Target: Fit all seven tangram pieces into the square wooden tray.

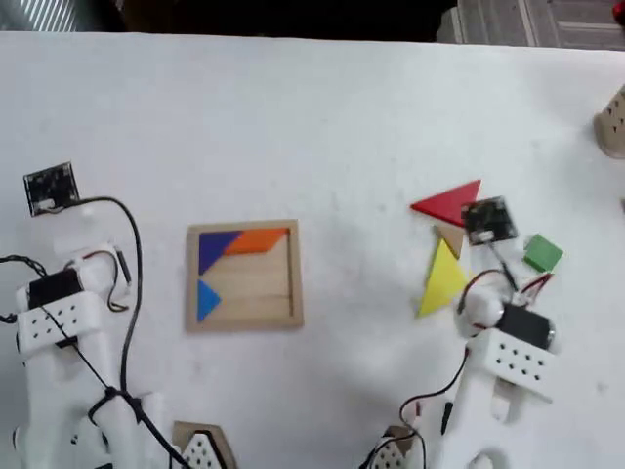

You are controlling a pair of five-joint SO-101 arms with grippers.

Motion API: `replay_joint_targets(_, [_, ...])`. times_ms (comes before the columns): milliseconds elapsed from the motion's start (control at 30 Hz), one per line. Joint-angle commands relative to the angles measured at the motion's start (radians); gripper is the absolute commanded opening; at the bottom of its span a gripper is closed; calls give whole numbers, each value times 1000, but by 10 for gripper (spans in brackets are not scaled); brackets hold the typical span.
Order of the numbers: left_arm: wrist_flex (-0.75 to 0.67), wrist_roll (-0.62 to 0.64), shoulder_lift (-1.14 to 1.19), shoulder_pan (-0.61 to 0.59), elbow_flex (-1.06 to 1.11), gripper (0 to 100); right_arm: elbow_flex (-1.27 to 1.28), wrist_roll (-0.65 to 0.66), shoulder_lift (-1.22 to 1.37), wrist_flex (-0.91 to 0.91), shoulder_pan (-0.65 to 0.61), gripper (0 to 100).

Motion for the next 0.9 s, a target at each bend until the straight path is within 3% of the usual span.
replay_joint_targets(0, [-34, 17, 5, -10, -2, 27, -227, 152, -10, 133, 84, 22])
replay_joint_targets(67, [-75, 17, 5, -10, 18, 28, -282, 204, -10, 166, 101, 29])
replay_joint_targets(200, [-100, 18, 5, -10, 28, 33, -371, 238, 7, 174, 153, 140])
replay_joint_targets(333, [-94, 23, 7, -8, 31, 124, -500, 269, 173, 182, 171, 159])
replay_joint_targets(433, [-104, 23, 7, -4, 54, 176, -631, 420, 381, 266, 168, 152])
replay_joint_targets(533, [-115, 23, 5, 38, 61, 168, -767, 614, 562, 351, 170, 155])
replay_joint_targets(600, [-115, 20, 5, 56, 61, 158, -835, 674, 656, 386, 168, 156])
replay_joint_targets(700, [-124, 18, 5, 62, 71, 156, -881, 640, 756, 394, 127, 156])
replay_joint_targets(867, [-158, 17, 2, 56, 91, 156, -959, 411, 863, 311, 74, 156])
